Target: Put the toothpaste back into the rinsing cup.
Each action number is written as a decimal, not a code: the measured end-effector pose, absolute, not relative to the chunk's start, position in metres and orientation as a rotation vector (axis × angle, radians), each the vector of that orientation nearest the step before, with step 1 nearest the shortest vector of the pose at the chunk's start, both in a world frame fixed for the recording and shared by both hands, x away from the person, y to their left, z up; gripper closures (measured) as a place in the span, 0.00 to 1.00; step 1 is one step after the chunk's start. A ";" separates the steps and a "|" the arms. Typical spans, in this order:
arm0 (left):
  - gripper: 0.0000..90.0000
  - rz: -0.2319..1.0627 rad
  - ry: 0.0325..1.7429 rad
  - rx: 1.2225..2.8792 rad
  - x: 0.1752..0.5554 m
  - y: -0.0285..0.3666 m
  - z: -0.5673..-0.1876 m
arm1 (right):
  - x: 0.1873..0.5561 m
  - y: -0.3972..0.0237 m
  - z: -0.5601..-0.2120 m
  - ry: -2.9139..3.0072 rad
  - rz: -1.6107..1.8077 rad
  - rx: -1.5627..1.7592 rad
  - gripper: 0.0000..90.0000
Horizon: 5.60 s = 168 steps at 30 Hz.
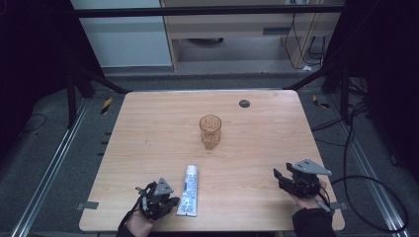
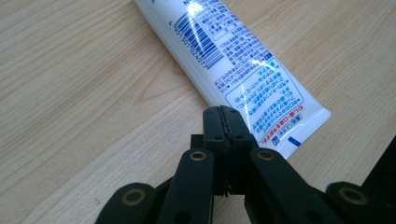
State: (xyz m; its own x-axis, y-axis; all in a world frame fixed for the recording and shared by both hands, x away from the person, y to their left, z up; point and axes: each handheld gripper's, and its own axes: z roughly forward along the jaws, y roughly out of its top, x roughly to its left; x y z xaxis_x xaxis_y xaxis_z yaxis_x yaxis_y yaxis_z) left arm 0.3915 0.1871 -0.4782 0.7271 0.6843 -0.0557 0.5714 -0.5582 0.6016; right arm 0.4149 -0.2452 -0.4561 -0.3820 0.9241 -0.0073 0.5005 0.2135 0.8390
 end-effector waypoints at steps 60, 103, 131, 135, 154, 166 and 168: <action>0.99 0.329 0.794 2.244 0.419 0.129 -0.458 | 0.419 -0.252 -0.462 1.971 1.049 1.345 0.50; 0.99 0.376 0.957 2.340 0.471 0.168 -0.463 | 0.421 -0.251 -0.468 2.003 1.022 1.349 0.49; 0.99 0.331 0.952 2.386 0.435 0.174 -0.465 | 0.421 -0.255 -0.469 1.998 1.021 1.361 0.49; 0.99 0.331 0.944 2.393 0.432 0.171 -0.466 | 0.421 -0.255 -0.469 1.998 1.020 1.364 0.49; 0.72 0.401 0.985 2.305 0.441 0.185 -0.432 | 0.422 -0.260 -0.469 1.982 1.019 1.381 0.48; 0.43 0.422 0.955 2.297 0.451 0.174 -0.408 | 0.424 -0.264 -0.469 1.967 1.024 1.403 0.46; 0.39 0.421 0.942 2.307 0.453 0.169 -0.405 | 0.424 -0.265 -0.469 1.965 1.029 1.413 0.46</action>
State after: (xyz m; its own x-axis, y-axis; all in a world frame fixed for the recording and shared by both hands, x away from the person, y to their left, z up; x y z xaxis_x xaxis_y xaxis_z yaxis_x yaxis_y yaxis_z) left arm 0.4527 0.1689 -0.4049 0.6968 0.7146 0.0615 0.5224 -0.5644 0.6392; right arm 0.4239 -0.2645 -0.4687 -0.3317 0.9430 0.0277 0.5600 0.1732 0.8102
